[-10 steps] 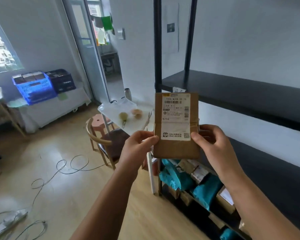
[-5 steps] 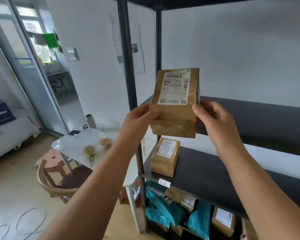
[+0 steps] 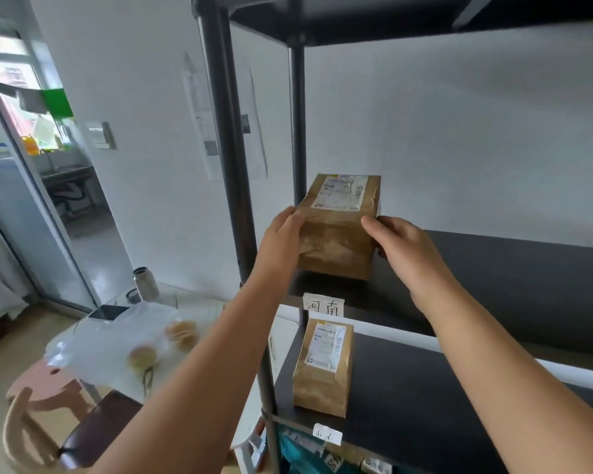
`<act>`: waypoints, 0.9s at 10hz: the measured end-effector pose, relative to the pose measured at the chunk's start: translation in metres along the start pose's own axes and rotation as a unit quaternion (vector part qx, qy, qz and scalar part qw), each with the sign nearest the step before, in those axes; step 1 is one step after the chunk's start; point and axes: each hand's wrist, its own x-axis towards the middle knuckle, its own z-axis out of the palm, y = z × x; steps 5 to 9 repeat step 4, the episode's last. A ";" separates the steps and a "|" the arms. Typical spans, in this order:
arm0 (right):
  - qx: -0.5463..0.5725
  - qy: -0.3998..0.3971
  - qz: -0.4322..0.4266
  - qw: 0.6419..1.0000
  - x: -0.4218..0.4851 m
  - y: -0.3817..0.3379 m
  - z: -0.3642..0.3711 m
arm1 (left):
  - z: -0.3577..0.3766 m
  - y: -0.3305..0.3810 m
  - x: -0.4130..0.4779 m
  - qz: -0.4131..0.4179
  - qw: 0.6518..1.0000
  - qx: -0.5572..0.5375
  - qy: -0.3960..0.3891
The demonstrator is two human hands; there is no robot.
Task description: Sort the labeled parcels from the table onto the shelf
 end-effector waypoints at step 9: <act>-0.052 0.114 0.041 0.991 -0.024 -0.017 0.023 | -0.020 -0.025 0.007 -0.030 0.993 0.078 -0.081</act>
